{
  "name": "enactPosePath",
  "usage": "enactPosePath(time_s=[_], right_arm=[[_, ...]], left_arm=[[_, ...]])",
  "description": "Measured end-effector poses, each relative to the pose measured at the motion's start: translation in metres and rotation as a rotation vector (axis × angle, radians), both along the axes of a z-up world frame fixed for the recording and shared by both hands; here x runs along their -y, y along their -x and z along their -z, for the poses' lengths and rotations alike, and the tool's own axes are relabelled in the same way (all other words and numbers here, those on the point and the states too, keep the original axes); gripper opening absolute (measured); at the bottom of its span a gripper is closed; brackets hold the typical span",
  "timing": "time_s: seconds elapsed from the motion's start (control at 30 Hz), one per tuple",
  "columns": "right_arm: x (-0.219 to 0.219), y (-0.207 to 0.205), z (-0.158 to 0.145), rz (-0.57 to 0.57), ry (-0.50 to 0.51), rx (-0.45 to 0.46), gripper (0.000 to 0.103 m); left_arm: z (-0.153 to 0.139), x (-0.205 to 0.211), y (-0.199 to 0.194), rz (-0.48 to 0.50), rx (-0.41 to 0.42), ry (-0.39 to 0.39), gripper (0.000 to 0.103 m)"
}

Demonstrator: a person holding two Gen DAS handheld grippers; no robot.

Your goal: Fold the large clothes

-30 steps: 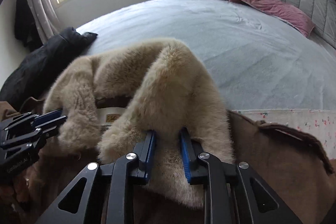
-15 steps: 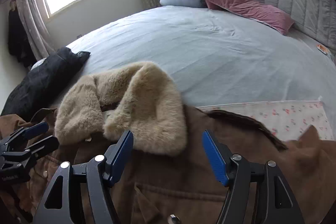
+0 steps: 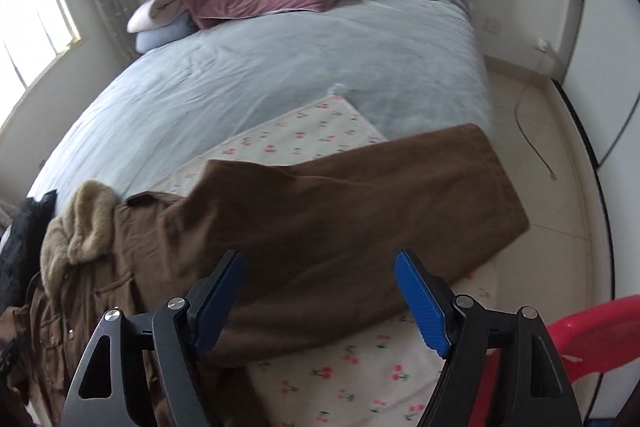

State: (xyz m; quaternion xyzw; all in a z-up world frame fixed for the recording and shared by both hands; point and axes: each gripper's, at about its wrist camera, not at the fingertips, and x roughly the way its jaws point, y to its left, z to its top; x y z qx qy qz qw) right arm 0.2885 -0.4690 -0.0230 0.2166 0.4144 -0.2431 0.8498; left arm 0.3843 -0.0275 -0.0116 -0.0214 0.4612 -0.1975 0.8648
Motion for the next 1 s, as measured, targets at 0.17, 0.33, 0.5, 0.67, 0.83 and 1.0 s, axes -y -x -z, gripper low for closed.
enactPosePath(time_s=[0.17,0.33,0.5,0.67,0.83,1.0], right_arm=[[0.053,0.031,0.034,0.201,-0.119,-0.010,0.079],[0.071,0.028,0.081,0.318,-0.184,-0.054,0.079],[0.081,0.024,0.094,0.412,-0.138,0.061,0.079],[0.091,0.023,0.090,0.481,-0.119,0.217,0.011],[0.079,0.037,0.049,0.472,-0.032,0.344,0.007],[0.040,0.040,-0.032,0.318,0.098,0.478,0.007]], left_arm=[[0.025,0.013,0.018,0.014,0.019,0.023,0.100],[0.064,0.021,0.011,0.000,-0.001,0.019,0.100],[0.098,0.017,0.005,-0.003,-0.011,0.094,0.100],[0.098,0.015,0.009,0.076,0.037,0.168,0.100],[0.096,-0.002,0.006,0.081,-0.002,0.254,0.100],[0.088,-0.012,0.004,0.084,-0.020,0.246,0.100]])
